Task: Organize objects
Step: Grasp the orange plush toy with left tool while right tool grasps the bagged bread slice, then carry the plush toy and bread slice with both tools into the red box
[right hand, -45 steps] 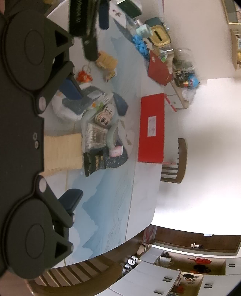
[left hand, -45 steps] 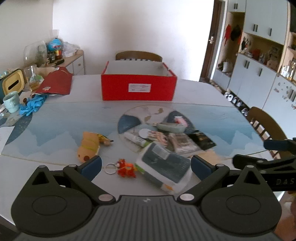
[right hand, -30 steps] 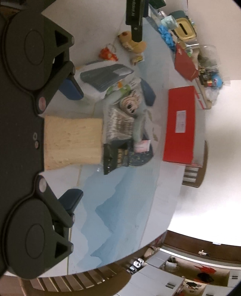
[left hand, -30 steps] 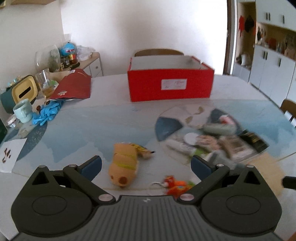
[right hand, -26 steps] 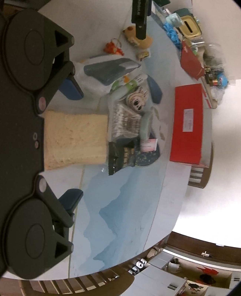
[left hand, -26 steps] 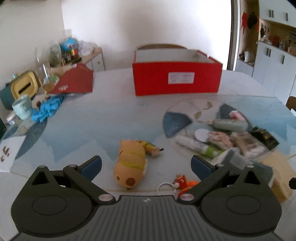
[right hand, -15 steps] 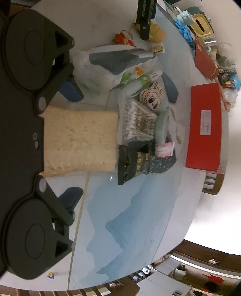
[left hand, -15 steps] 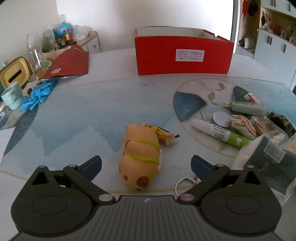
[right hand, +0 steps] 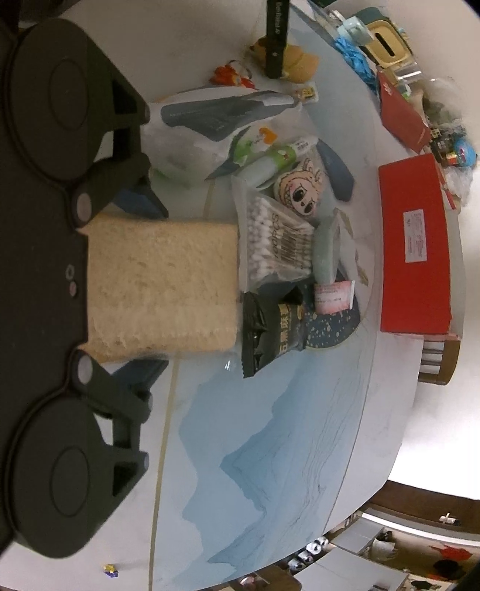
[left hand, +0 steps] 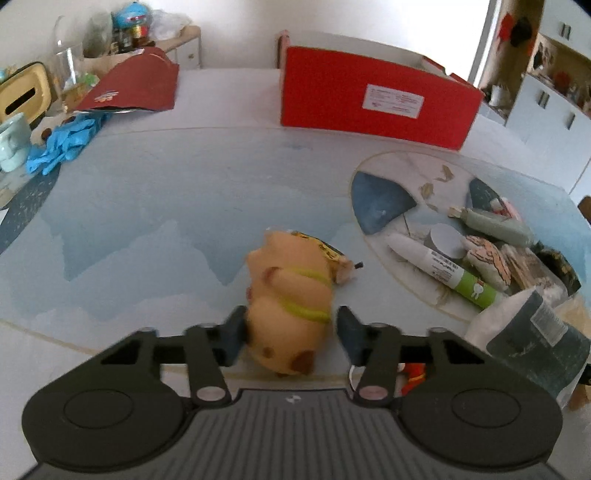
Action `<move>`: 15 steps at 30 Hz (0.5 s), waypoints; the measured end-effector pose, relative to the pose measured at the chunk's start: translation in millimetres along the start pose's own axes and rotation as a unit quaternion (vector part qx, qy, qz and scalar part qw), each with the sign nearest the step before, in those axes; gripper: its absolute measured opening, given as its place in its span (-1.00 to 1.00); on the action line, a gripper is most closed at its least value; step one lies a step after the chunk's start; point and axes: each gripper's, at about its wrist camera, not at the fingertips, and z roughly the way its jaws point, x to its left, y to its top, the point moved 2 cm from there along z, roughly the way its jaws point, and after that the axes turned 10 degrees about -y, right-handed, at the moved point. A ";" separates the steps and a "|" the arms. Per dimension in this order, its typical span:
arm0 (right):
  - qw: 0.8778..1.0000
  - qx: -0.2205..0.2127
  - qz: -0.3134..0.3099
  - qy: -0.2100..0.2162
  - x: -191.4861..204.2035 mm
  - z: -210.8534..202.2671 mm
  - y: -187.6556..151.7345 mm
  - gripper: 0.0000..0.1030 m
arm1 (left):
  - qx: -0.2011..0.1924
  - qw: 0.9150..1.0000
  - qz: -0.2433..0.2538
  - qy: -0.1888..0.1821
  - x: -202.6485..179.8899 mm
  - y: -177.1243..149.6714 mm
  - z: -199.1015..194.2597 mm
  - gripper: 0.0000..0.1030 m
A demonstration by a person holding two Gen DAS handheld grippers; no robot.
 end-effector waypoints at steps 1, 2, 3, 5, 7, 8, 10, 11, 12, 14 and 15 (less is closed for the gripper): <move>1.000 0.000 0.003 0.002 -1.2 -0.8 1.2 0.40 | 0.001 1.000 -0.003 -0.003 1.1 0.1 -0.6 -0.12; 1.000 0.002 0.007 0.003 -2.4 -1.6 1.7 0.39 | 0.001 1.000 -0.007 -0.002 2.0 0.4 -1.5 -0.13; 1.000 0.004 0.009 0.003 -3.2 -2.5 2.5 0.38 | 0.001 1.000 -0.011 -0.001 3.0 0.7 -2.8 -0.14; 1.000 0.005 0.017 0.003 -6.1 -5.5 2.9 0.38 | -0.003 1.000 -0.015 -0.002 4.3 1.5 -7.1 -0.15; 0.999 0.009 0.031 0.006 -10.5 -10.4 2.8 0.37 | -0.006 1.000 -0.017 -0.008 4.1 3.1 -12.7 -0.16; 0.999 0.008 0.036 0.008 -12.5 -13.9 3.0 0.37 | -0.007 1.000 -0.015 -0.014 2.6 4.1 -16.0 -0.16; 0.999 0.004 0.042 0.008 -16.0 -22.8 4.9 0.37 | -0.011 1.000 -0.006 -0.024 -1.7 6.0 -23.9 -0.16; 0.999 0.003 0.046 0.007 -17.6 -27.2 6.9 0.37 | -0.011 1.000 -0.003 -0.029 -4.1 7.4 -27.2 -0.16; 0.999 0.000 0.052 0.008 -19.8 -32.1 9.4 0.37 | -0.011 0.999 -0.002 -0.035 -6.2 9.4 -30.2 -0.16; 0.998 -0.007 0.058 0.007 -22.7 -41.1 16.9 0.37 | -0.012 0.999 0.000 -0.048 -10.6 13.5 -36.0 -0.16; 0.998 -0.013 0.060 0.006 -23.8 -45.8 22.0 0.37 | -0.011 0.998 0.003 -0.054 -13.3 16.3 -38.3 -0.16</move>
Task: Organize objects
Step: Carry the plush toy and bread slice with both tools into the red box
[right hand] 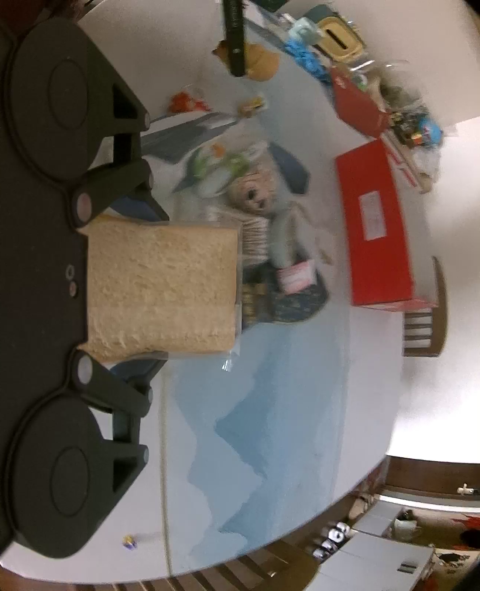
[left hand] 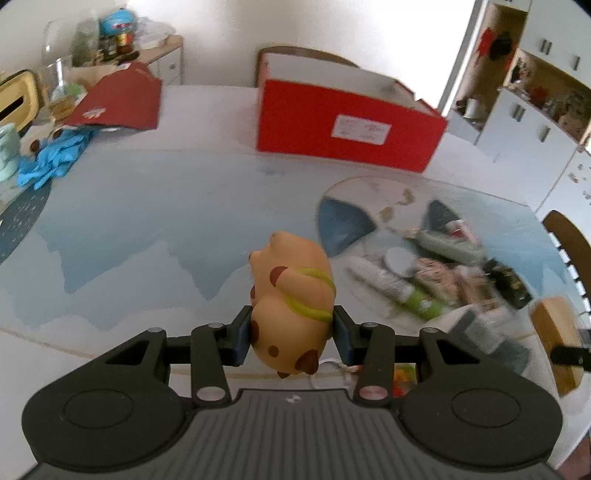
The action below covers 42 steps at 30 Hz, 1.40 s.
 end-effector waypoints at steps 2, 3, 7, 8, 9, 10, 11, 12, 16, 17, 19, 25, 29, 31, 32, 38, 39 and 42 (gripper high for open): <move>1.000 -0.008 0.003 -0.001 1.5 -6.6 11.9 0.37 | 0.001 1.000 0.004 -0.011 -5.1 6.2 -2.0 -0.16; 1.000 -0.013 0.002 0.000 2.6 -9.3 18.6 0.37 | 0.000 1.000 0.007 -0.017 -8.1 9.6 -2.7 -0.16; 0.999 -0.032 -0.013 -0.001 12.9 -16.9 46.5 0.37 | 0.000 0.999 0.020 -0.037 -15.3 27.5 -4.1 -0.16; 0.999 -0.037 -0.018 -0.003 16.1 -17.8 53.3 0.37 | 0.000 0.999 0.025 -0.041 -15.9 33.0 -4.2 -0.16; 0.999 -0.041 -0.023 -0.004 19.5 -18.6 60.1 0.37 | 0.000 0.999 0.028 -0.044 -16.4 38.3 -4.1 -0.16; 0.999 -0.045 -0.028 -0.004 22.9 -18.4 68.3 0.37 | 0.001 0.998 0.031 -0.048 -16.7 44.4 -3.6 -0.16; 0.998 -0.048 -0.030 -0.003 25.8 -18.7 75.9 0.37 | 0.002 0.998 0.034 -0.053 -17.0 50.8 -2.7 -0.16; 0.998 -0.052 -0.031 -0.001 28.4 -18.7 83.5 0.37 | 0.001 0.998 0.037 -0.057 -16.9 57.2 -1.8 -0.16; 0.997 -0.071 -0.035 -0.001 37.6 -18.8 117.4 0.37 | -0.008 0.997 0.049 -0.067 -15.6 88.3 0.8 -0.16; 0.997 -0.075 -0.035 0.000 39.8 -18.7 125.9 0.37 | -0.010 0.996 0.052 -0.070 -14.9 97.3 1.2 -0.16; 0.996 -0.084 -0.034 0.001 44.6 -17.9 143.0 0.37 | -0.013 0.995 0.058 -0.078 -14.6 115.5 2.2 -0.16; 0.993 -0.105 -0.051 -0.008 62.8 -10.5 187.6 0.37 | -0.013 0.993 0.081 -0.090 -11.7 171.2 8.5 -0.15; 0.992 -0.110 -0.058 -0.013 73.9 -0.3 217.3 0.37 | -0.008 0.990 0.107 -0.086 -11.4 201.5 19.5 -0.15; 0.992 -0.111 -0.060 -0.015 76.6 6.0 232.0 0.37 | -0.005 0.990 0.117 -0.082 -10.9 214.2 27.5 -0.15; 0.992 -0.110 -0.062 -0.016 78.5 10.6 239.3 0.37 | -0.003 0.990 0.118 -0.080 -10.5 221.4 32.1 -0.15; 0.991 -0.106 -0.080 -0.031 87.0 42.9 277.4 0.37 | 0.004 0.990 0.122 -0.068 -9.0 260.7 64.7 -0.15; 0.990 -0.106 -0.084 -0.034 87.9 48.8 283.1 0.37 | 0.004 0.990 0.122 -0.065 -8.9 266.6 70.0 -0.15; 0.990 -0.100 -0.089 -0.041 91.5 71.6 299.5 0.37 | 0.007 0.991 0.121 -0.055 -7.7 282.8 87.4 -0.15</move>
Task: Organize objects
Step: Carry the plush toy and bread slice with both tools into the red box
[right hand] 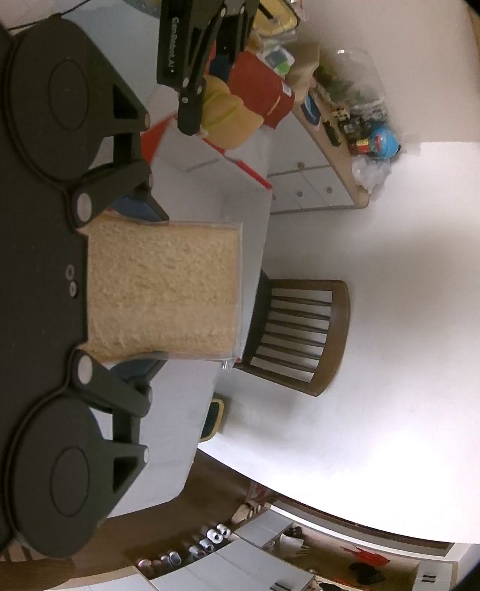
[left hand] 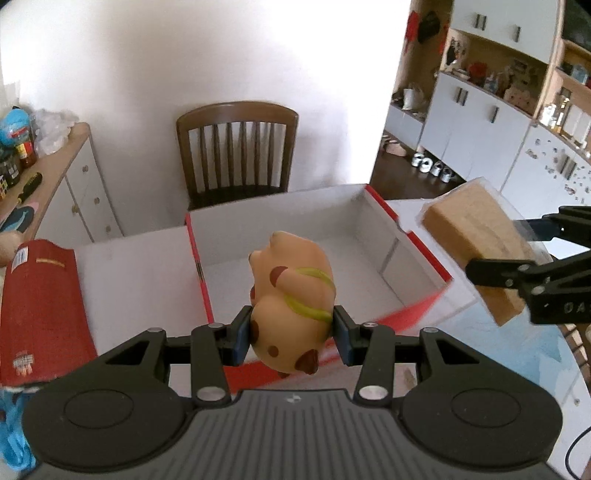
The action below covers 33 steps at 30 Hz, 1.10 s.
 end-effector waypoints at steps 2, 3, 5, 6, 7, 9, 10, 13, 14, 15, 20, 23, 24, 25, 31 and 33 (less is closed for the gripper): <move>1.000 0.005 -0.008 -0.002 2.8 15.3 4.2 0.37 | 0.006 1.000 -0.001 0.002 5.0 9.4 12.7 -0.15; 1.000 0.007 -0.013 -0.004 4.5 22.3 5.9 0.37 | 0.008 1.000 0.000 0.004 6.9 12.8 19.1 -0.15; 1.000 0.012 -0.022 -0.008 8.4 37.2 9.3 0.37 | 0.015 1.000 0.000 0.012 11.8 20.1 33.7 -0.15; 1.000 0.014 -0.024 -0.009 10.4 44.3 11.1 0.37 | 0.018 1.000 -0.002 0.015 14.0 23.6 40.4 -0.15; 1.000 0.015 -0.026 -0.009 11.6 50.3 13.0 0.37 | 0.019 1.000 -0.005 0.016 16.0 27.2 47.1 -0.15; 0.999 0.017 -0.031 -0.011 15.2 62.0 16.3 0.37 | 0.022 1.000 -0.010 0.018 19.8 34.0 60.3 -0.15; 0.999 0.019 -0.035 -0.012 17.2 68.8 17.2 0.37 | 0.024 0.999 -0.011 0.019 20.8 36.6 66.0 -0.15; 0.999 0.029 -0.040 -0.007 20.9 86.5 17.5 0.37 | 0.040 0.999 -0.015 0.026 26.2 39.3 86.5 -0.15; 0.999 0.032 -0.042 -0.003 22.1 91.0 16.7 0.37 | 0.047 0.998 -0.017 0.029 28.7 38.8 93.8 -0.15; 0.998 0.037 -0.044 0.000 23.5 96.5 15.6 0.37 | 0.053 0.998 -0.021 0.032 31.4 37.8 100.1 -0.15; 0.997 0.063 -0.040 0.006 29.1 123.1 9.8 0.37 | 0.086 0.995 -0.039 0.032 41.3 31.2 131.4 -0.15; 0.996 0.074 -0.046 0.005 32.1 138.3 4.2 0.37 | 0.100 0.994 -0.031 0.040 42.7 27.2 146.1 -0.15; 0.996 0.080 -0.050 0.003 32.9 143.3 1.8 0.37 | 0.104 0.993 -0.030 0.041 43.4 25.7 150.7 -0.15; 0.995 0.087 -0.053 0.001 34.6 149.3 -1.4 0.37 | 0.110 0.992 -0.031 0.044 44.9 25.0 156.3 -0.15; 0.991 0.114 -0.072 0.007 39.6 167.8 -15.3 0.37 | 0.144 0.989 -0.016 0.038 43.8 18.5 181.6 -0.14; 0.990 0.115 -0.081 0.009 41.6 169.1 -15.2 0.37 | 0.154 0.987 -0.008 0.047 44.2 16.3 187.5 -0.13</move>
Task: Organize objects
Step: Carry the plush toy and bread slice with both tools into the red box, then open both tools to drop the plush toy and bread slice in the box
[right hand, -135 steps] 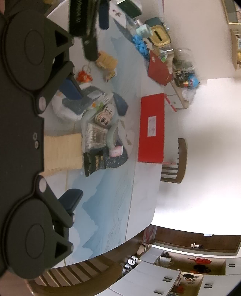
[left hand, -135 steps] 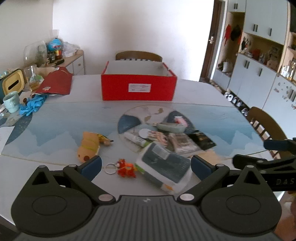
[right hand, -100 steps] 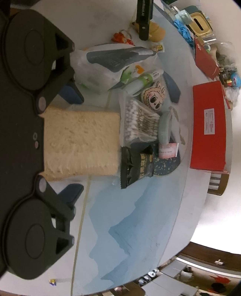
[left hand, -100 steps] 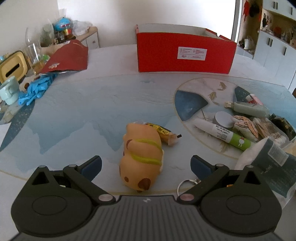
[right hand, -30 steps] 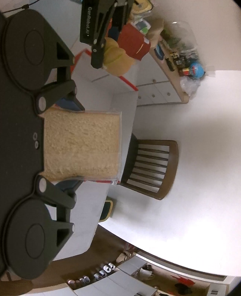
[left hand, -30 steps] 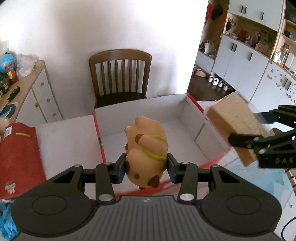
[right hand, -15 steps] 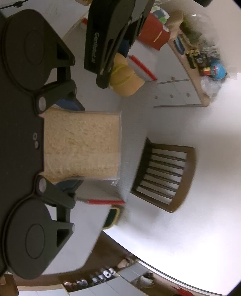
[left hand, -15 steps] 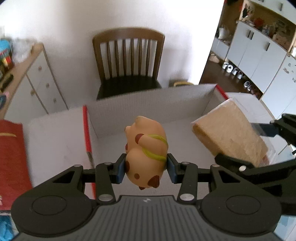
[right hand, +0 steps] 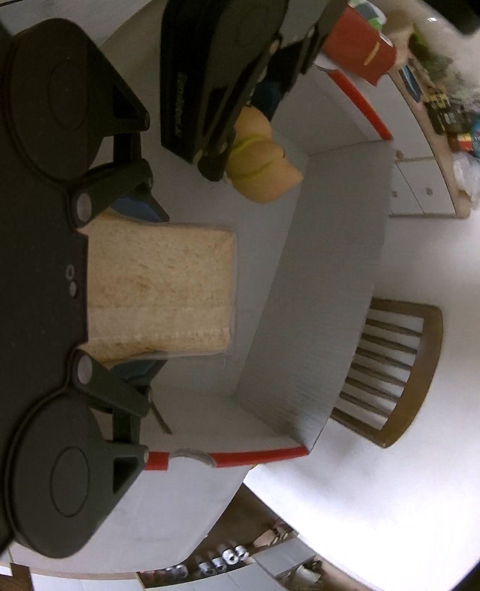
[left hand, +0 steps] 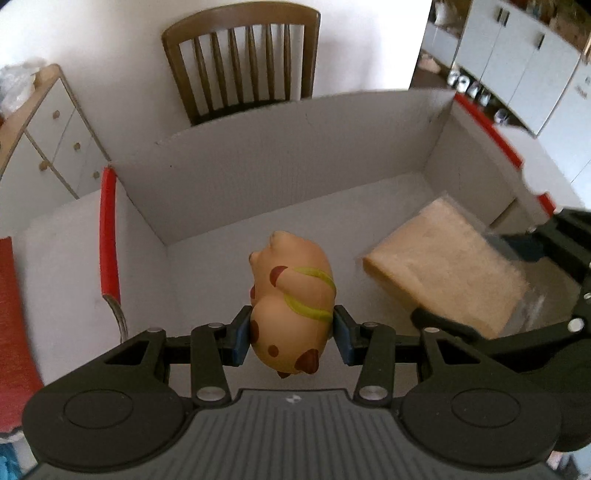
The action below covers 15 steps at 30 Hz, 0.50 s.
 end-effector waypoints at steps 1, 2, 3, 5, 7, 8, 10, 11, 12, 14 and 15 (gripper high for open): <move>1.000 0.000 -0.002 0.000 0.7 -0.1 0.9 0.37 | 0.007 1.000 -0.005 -0.001 2.0 -0.1 3.6 -0.13; 1.000 0.001 -0.004 -0.001 1.5 0.2 1.0 0.37 | 0.012 1.000 -0.010 -0.007 2.9 -0.1 5.5 -0.13; 1.000 0.004 -0.006 -0.002 0.8 0.8 0.3 0.37 | 0.016 1.000 -0.014 -0.012 4.3 0.3 6.7 -0.13; 1.000 0.012 -0.011 -0.001 1.1 2.2 -0.4 0.38 | 0.036 0.999 -0.023 -0.022 6.1 1.4 9.1 -0.13; 1.000 0.012 -0.012 -0.002 1.5 1.3 -0.5 0.39 | 0.057 0.998 -0.030 -0.026 8.5 1.1 13.0 -0.13; 1.000 0.012 -0.013 -0.003 1.9 1.3 -0.4 0.40 | 0.056 0.998 -0.033 -0.021 8.3 0.4 12.6 -0.11; 1.000 0.012 -0.022 -0.006 3.7 1.0 -0.7 0.42 | 0.047 0.998 -0.037 -0.026 7.6 -0.7 9.6 0.05; 1.000 0.010 -0.025 -0.007 4.9 0.7 -2.3 0.45 | 0.044 0.998 -0.036 -0.029 6.6 -1.0 7.9 0.16; 1.000 0.008 -0.027 -0.008 5.5 -0.4 -3.2 0.47 | 0.040 0.998 -0.034 -0.030 5.3 -1.6 5.7 0.22; 1.000 0.005 -0.025 -0.011 5.3 -2.9 -4.4 0.51 | 0.030 0.999 -0.030 -0.032 4.4 -2.8 0.3 0.26; 1.000 0.005 -0.022 -0.012 4.5 -4.2 -4.9 0.51 | 0.026 0.999 -0.030 -0.030 3.7 -2.9 -1.8 0.26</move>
